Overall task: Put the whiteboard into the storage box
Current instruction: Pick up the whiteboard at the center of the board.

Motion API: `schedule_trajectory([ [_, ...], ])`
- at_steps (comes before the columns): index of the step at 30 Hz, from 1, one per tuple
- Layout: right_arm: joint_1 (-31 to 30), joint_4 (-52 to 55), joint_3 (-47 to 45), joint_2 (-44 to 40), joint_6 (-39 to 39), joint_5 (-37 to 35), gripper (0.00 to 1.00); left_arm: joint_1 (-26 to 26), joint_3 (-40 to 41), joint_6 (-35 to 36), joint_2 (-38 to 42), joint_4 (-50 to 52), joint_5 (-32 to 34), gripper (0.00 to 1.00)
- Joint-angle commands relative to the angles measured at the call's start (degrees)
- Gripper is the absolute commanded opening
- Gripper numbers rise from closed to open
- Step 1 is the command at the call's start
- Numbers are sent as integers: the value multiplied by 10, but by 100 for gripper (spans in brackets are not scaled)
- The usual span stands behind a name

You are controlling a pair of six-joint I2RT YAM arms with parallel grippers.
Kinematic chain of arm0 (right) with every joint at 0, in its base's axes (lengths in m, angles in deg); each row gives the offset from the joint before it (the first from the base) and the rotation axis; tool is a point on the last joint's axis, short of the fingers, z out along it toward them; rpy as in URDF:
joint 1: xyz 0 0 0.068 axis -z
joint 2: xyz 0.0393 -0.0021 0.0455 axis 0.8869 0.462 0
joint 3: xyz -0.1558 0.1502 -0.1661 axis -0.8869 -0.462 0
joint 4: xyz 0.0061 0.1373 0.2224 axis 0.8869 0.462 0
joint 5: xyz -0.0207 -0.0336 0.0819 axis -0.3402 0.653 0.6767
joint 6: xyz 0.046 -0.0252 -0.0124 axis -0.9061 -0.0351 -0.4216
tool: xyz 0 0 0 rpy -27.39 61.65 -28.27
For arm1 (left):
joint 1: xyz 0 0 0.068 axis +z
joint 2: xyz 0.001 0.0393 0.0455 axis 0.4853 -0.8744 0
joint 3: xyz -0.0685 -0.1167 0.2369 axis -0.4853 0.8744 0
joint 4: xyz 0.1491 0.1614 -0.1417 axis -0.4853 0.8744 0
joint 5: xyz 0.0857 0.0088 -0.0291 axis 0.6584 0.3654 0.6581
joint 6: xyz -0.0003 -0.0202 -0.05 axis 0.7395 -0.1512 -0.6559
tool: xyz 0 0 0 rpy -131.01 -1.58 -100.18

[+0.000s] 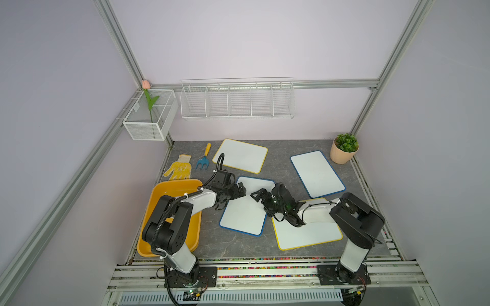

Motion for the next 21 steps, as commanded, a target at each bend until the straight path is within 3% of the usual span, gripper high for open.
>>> schedule_trajectory([
  [1, -8, -57, -16, -27, -4, -42, 97, -8, 33, -29, -21, 82, -31, 98],
  [7, -18, -110, -28, -15, -11, -55, 99, -8, 35, -36, -15, 79, -30, 98],
  [21, -35, -194, -59, 9, -25, -83, 59, -8, 39, -46, -3, 81, -21, 98],
])
